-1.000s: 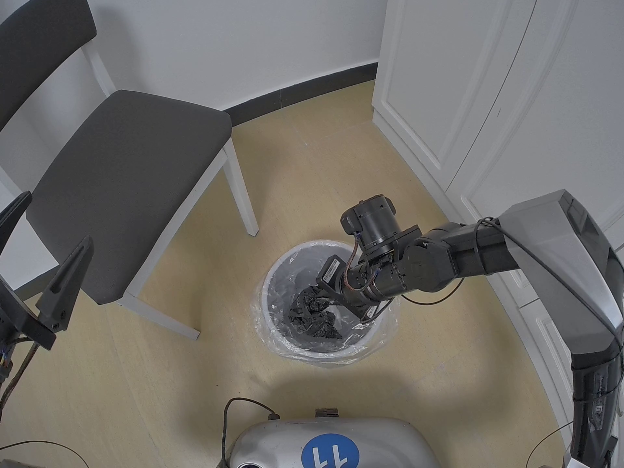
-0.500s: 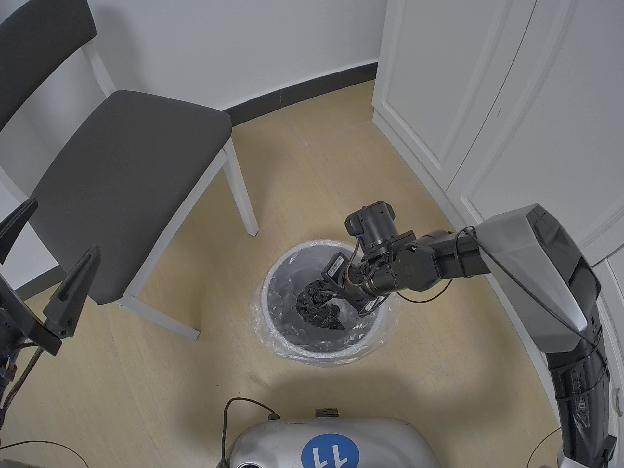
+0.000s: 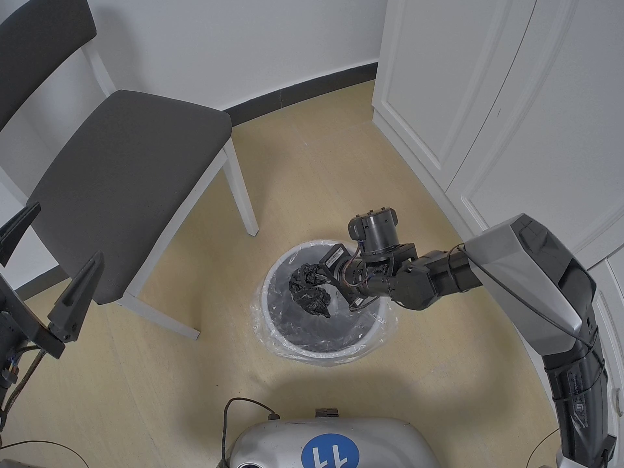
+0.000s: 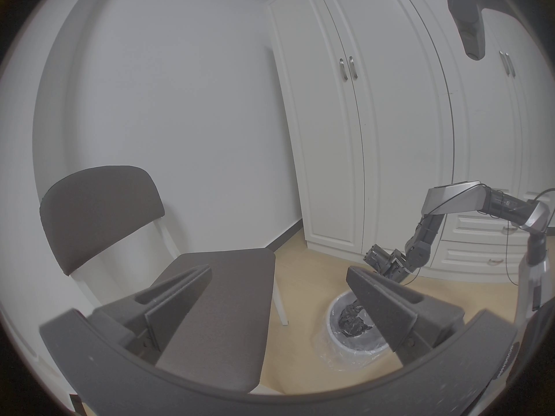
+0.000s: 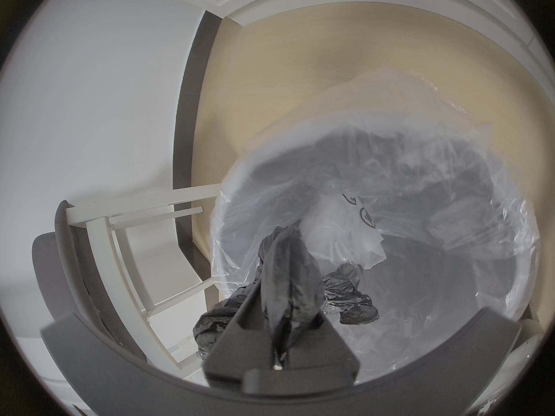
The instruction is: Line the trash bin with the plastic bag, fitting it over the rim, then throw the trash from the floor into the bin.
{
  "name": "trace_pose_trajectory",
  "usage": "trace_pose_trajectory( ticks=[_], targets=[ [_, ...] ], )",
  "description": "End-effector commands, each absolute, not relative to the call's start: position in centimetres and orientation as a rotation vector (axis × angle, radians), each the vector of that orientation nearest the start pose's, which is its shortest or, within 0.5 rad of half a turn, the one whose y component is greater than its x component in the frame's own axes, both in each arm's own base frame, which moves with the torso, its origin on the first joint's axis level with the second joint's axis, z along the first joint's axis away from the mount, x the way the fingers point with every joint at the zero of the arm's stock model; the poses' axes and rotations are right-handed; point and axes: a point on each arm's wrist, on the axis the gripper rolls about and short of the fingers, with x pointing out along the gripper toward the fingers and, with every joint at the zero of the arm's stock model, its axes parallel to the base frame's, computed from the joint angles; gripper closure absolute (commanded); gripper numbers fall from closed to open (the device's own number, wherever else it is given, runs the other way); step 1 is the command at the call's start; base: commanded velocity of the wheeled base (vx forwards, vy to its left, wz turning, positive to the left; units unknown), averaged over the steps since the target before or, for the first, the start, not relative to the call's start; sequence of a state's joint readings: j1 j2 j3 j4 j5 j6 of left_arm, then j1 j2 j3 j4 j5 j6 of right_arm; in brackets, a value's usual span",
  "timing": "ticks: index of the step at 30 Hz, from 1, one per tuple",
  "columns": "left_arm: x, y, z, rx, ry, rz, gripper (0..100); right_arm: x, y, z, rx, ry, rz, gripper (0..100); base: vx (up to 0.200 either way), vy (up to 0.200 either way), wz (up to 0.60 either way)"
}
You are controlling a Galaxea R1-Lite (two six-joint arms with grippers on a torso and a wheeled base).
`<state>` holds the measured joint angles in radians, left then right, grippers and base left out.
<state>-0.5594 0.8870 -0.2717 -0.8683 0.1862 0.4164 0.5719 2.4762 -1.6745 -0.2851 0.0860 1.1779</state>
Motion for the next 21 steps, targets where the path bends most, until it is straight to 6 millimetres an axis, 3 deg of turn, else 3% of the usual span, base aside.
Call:
trace_pose_trajectory(
  ticks=[1,21],
  targets=[
    [8.3,-4.7,21.9,0.318,-0.308,-0.315,0,40.9,27.1,5.2,0.975,0.824,0.264,100,0.0,0.0,0.0],
    [8.3,-4.7,21.8,0.319,-0.307,-0.316,0,40.6,27.2,2.9,0.898,0.86,0.248,100,0.0,0.0,0.0]
  ],
)
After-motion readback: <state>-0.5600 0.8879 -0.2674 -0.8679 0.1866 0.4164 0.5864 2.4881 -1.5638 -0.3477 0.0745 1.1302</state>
